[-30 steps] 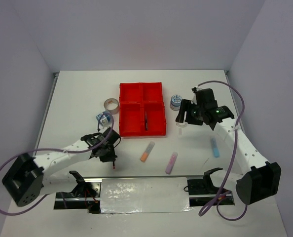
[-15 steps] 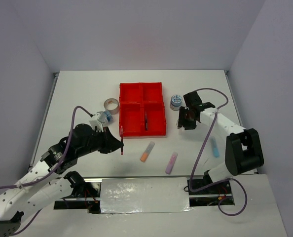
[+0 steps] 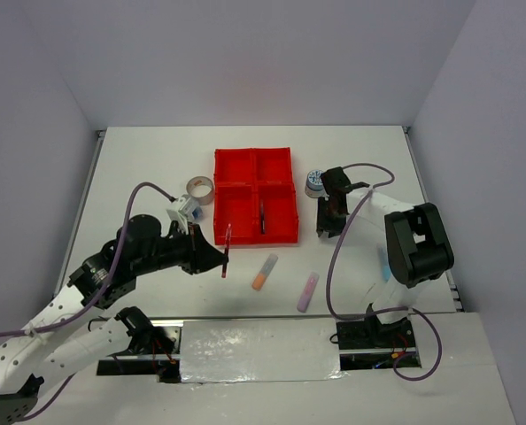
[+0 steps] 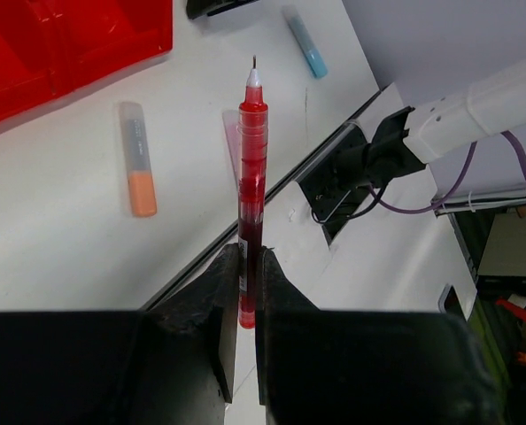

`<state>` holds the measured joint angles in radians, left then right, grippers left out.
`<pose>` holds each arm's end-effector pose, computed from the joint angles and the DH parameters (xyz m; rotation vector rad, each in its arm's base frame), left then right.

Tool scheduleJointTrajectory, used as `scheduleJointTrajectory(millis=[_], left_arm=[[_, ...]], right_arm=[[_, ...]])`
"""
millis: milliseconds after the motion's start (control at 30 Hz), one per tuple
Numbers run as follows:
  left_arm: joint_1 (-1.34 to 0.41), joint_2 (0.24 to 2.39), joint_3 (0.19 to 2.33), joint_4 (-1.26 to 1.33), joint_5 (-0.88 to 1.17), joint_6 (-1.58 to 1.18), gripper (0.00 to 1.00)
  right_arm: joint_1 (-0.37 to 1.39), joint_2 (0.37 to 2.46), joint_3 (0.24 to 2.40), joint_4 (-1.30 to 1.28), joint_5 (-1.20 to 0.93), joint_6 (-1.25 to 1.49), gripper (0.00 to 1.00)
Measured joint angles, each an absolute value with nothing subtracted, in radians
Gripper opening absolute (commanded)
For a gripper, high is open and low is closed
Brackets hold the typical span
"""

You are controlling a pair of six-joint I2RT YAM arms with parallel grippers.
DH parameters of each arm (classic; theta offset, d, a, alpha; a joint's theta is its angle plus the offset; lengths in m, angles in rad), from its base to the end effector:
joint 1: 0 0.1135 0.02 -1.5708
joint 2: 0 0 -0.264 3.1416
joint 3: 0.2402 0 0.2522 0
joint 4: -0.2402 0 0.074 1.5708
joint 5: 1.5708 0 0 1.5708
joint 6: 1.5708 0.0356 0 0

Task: Sort the stationery into containers
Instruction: Pick up the pen from the center of the board, then close the pen cap on the pen.

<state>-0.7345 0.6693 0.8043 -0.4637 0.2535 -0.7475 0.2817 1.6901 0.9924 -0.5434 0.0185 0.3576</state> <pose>0.1055 -0.1073 0.3347 0.1764 2.0844 -1.2020 0.3010 0.0864 0.1605 0.1114 2.8181 0.1227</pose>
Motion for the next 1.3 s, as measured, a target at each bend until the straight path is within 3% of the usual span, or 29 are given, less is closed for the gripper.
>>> scheduleJointTrajectory(millis=[167, 333, 400, 667, 1100, 1300], left_arm=[[-0.735, 0.685, 0.825, -0.456, 0.268, -0.728, 0.00], [-0.735, 0.705, 0.832, -0.457, 0.270, -0.707, 0.00], [-0.735, 0.713, 0.841, -0.459, 0.270, -0.703, 0.00], [-0.735, 0.759, 0.896, -0.463, 0.274, -0.679, 0.00], [-0.735, 0.799, 0.903, -0.373, 0.354, -0.690, 0.00], [-0.736, 0.830, 0.875, -0.188, 0.453, -0.753, 0.00]], right_arm=[[0.282, 1.699, 0.994, -0.538, 0.028, 0.358, 0.37], [0.293, 1.699, 0.991, -0.540, 0.067, 0.358, 0.20], [0.300, 1.693, 0.985, -0.534, 0.072, 0.361, 0.00], [0.314, 1.584, 0.887, -0.427, -0.081, 0.402, 0.00], [0.333, 1.005, 0.971, -0.401, -0.153, 0.653, 0.00], [0.543, 0.862, 0.971, -0.215, -0.167, 0.851, 0.00]])
